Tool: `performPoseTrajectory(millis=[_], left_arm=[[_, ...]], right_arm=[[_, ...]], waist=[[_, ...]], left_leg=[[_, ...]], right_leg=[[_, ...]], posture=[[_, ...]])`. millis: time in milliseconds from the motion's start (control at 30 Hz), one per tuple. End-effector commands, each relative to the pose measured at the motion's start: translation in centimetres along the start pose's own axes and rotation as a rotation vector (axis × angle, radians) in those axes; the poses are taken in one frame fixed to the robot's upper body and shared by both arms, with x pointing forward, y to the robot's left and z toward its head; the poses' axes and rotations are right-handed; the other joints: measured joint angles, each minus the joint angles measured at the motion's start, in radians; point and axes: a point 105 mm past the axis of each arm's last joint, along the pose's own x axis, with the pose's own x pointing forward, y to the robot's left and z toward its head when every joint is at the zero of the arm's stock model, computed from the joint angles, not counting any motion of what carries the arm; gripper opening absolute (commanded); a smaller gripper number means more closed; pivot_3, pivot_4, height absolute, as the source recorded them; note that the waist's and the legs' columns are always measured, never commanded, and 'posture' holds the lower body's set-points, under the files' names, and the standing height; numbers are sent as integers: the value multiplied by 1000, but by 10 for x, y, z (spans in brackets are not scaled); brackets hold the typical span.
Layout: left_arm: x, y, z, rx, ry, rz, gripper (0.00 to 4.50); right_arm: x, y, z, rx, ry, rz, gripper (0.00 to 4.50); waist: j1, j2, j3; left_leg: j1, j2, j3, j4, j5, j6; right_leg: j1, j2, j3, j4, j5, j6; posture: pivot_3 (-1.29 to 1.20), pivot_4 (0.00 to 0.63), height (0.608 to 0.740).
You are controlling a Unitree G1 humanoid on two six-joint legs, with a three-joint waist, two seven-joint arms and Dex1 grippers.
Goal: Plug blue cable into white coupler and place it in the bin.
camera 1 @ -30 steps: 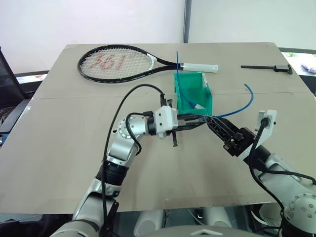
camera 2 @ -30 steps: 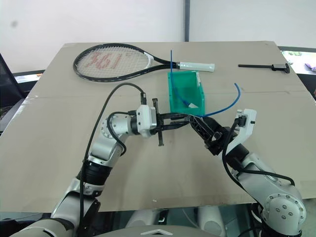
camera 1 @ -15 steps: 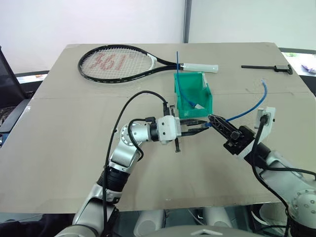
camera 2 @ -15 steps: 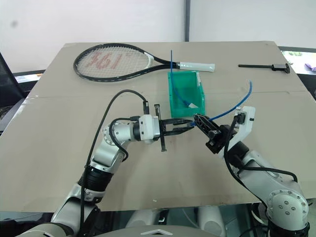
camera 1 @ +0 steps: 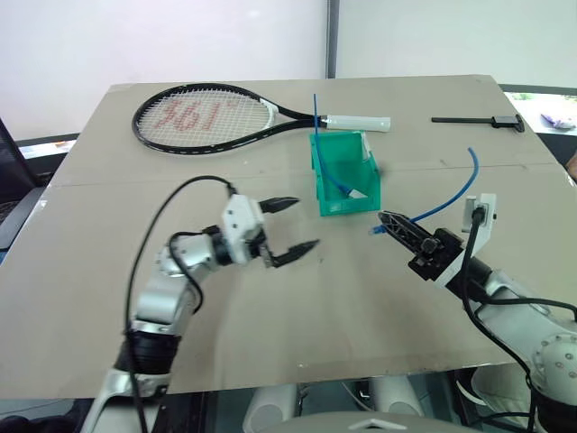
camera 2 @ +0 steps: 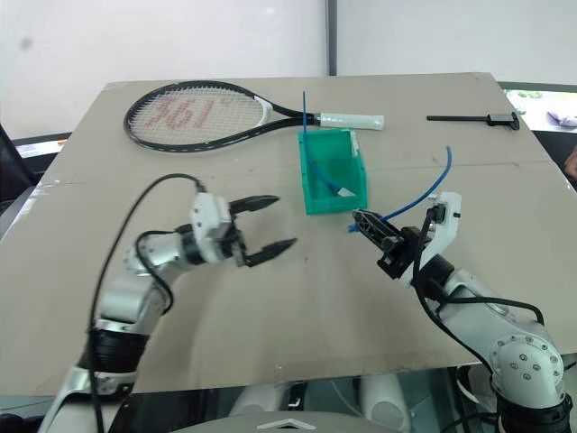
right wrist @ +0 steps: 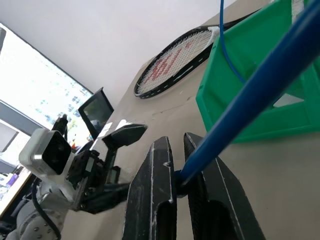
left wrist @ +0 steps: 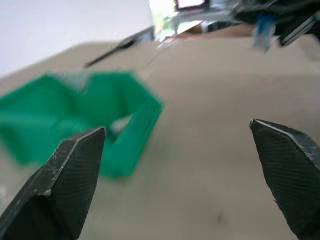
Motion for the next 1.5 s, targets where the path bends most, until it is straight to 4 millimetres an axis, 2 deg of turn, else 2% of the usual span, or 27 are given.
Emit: performPoseTrajectory(millis=[33, 133, 400, 567, 833, 867, 900, 967, 1033, 1133, 1167, 1267, 1400, 1500], left_arm=[[-47, 31, 8, -4, 54, 155, 4427], [-72, 36, -1, -12, 128, 195, 4427], [-111, 40, -28, -49, 282, 220, 4427], [-118, 50, -37, -37, 332, 214, 4427], [-113, 66, -54, 8, 404, 154, 4427], [-112, 66, -57, 9, 414, 136, 3933], [-112, 65, -60, 12, 422, 119, 3894], [-110, 63, -64, 24, 433, 85, 3233], [-107, 61, -64, 26, 423, 60, 2317], [-101, 57, -64, 30, 409, 29, 690], [-100, 55, -63, 28, 406, 18, 355], [-92, 50, -59, 32, 382, -19, 284], [-59, 37, -36, 10, 291, -105, 284], [-27, 12, -27, -21, 243, -220, 284]], right_arm=[[9, 7, -1, -3, 23, 83, 0], [16, 7, -5, -2, 53, 116, 0], [24, 7, -8, -16, 79, 158, 0], [24, 6, -8, -23, 78, 156, 0], [18, 7, -9, -33, 63, 136, 0], [18, 7, -9, -34, 60, 132, 0], [17, 7, -9, -35, 57, 130, 0], [16, 8, -9, -38, 53, 124, 0], [15, 8, -9, -40, 50, 117, 0], [13, 7, -9, -45, 48, 110, 0], [13, 7, -9, -46, 48, 107, 0], [10, 6, -8, -56, 51, 96, 0], [6, 3, -5, -109, 52, 76, 0], [2, 1, -2, -256, 83, 70, 0]], waist=[[4, 0, 0], [9, 1, 0], [11, 1, 1], [12, 1, 1], [10, 1, 0], [8, 1, 0], [7, 1, 0], [8, 1, 0], [7, 1, 0], [7, 0, 0], [7, 0, 0], [8, 0, 0], [13, 0, 0], [14, 1, 0]], left_leg=[[0, 0, 0, 0, 0, 0], [0, 0, 0, 0, 0, 0], [-1, -1, 0, -1, 0, 0], [-2, -1, 0, -1, 0, 0], [-2, -1, 0, -1, 0, 0], [-2, -1, 1, -1, 0, 0], [-3, -1, 1, -1, 0, 0], [-3, -1, 1, -2, 0, 0], [-3, -1, 1, -2, 0, 0], [-3, -1, 2, -2, 0, 0], [-3, -1, 2, -2, 0, 0], [-3, -1, 1, -2, 0, 0], [-4, -1, 1, -1, 0, 0], [-4, -1, 1, -1, 0, 0]], right_leg=[[0, 0, 0, 0, 0, 0], [0, 0, 0, 0, 0, -1], [-1, -2, 0, -1, 1, -2], [-2, -2, 0, -1, 1, -2], [-2, -3, 0, -1, 2, -3], [-3, -3, 0, -1, 2, -3], [-3, -3, 0, -1, 2, -3], [-4, -3, 0, 0, 2, -3], [-4, -3, 1, 0, 2, -3], [-4, -4, 1, 0, 2, -3], [-4, -4, 1, 0, 2, -3], [-4, -4, 1, 0, 2, -3], [-4, -4, 0, -1, 2, -3], [-4, -4, 0, -1, 2, -3]], posture=[[0, 150, 740], [0, 150, 740], [0, 150, 740], [0, 150, 740], [0, 150, 740], [0, 150, 740], [0, 150, 740], [0, 150, 740], [0, 150, 740], [0, 150, 740], [0, 150, 740], [0, 150, 740], [0, 150, 740], [0, 150, 740]])
